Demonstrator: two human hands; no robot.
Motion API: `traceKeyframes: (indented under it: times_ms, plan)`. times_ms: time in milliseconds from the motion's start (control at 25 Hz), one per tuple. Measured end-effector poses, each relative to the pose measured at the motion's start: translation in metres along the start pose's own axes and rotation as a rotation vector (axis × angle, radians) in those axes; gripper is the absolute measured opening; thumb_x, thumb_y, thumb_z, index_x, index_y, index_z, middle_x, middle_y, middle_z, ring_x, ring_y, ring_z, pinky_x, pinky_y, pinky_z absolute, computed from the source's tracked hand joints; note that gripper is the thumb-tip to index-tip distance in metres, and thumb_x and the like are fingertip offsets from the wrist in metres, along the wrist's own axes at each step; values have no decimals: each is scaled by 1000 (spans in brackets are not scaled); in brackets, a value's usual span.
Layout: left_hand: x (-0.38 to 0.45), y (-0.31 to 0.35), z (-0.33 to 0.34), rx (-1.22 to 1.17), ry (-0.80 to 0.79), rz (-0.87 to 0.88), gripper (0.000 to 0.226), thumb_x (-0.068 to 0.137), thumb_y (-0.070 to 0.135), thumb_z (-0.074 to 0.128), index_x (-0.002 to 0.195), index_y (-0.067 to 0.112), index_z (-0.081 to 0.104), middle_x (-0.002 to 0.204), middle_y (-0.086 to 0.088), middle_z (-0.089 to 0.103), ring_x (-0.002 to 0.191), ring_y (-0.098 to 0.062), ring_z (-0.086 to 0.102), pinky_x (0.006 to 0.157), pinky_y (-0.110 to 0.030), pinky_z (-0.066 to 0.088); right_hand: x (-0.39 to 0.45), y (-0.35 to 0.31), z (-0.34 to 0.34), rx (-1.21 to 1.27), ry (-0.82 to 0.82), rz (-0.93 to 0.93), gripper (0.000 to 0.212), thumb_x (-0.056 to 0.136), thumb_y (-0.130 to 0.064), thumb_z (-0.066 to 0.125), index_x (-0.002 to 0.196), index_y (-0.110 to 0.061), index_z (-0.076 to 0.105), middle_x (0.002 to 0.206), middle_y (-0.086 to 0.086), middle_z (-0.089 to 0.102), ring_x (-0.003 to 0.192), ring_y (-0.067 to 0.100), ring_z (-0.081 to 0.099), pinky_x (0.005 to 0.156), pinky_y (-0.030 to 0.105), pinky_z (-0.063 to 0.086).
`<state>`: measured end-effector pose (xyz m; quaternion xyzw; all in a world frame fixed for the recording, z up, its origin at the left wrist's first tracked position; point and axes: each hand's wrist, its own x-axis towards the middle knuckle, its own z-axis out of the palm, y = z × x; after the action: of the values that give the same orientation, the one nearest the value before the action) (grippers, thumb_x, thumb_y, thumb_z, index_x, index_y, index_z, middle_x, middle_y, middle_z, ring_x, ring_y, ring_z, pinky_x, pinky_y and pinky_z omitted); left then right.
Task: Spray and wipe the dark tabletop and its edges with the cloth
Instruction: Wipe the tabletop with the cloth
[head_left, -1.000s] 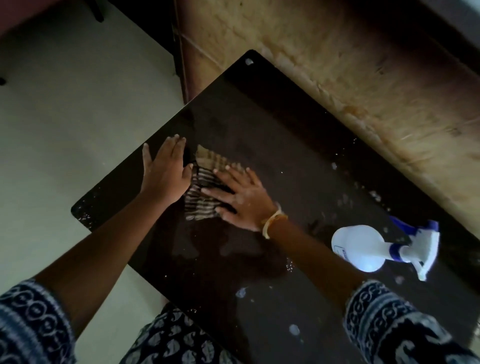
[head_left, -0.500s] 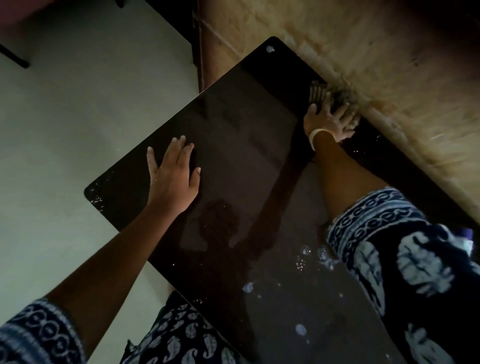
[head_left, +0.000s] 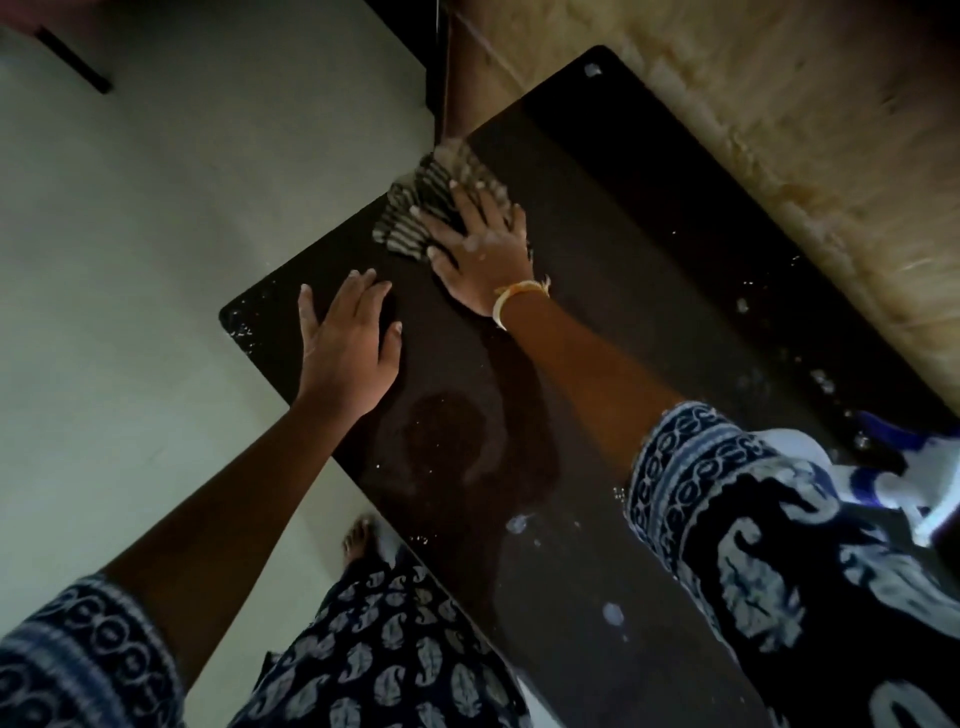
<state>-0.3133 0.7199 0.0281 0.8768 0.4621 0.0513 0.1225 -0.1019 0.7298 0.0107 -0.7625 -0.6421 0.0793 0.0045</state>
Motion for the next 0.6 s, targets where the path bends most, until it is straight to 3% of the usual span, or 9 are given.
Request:
traceKeyframes:
  times_ms: [200, 360, 600]
  plan:
    - [-42, -17, -4, -72, 48, -1, 49, 95, 33, 35, 137, 10, 47, 146, -11, 46, 143, -24, 34, 117, -60, 10, -83, -34, 16, -29, 18, -121, 51, 94, -54, 29, 145, -49, 30, 158, 3, 28, 146, 31, 21, 111, 62, 18]
    - [-101, -43, -7, -161, 84, -28, 44, 93, 24, 43, 134, 9, 51, 144, -13, 49, 141, -25, 38, 116, -57, 15, -144, -78, 25, -34, 26, -111, 50, 95, -53, 32, 144, -48, 33, 157, 3, 30, 145, 31, 24, 110, 62, 20]
    - [-176, -62, -4, -109, 129, 67, 32, 83, 15, 48, 113, 7, 59, 115, -13, 61, 111, -31, 57, 108, -56, 32, -222, -132, 39, 1, 28, -109, 50, 96, -50, 35, 146, -45, 33, 156, 4, 31, 143, 33, 26, 109, 62, 24]
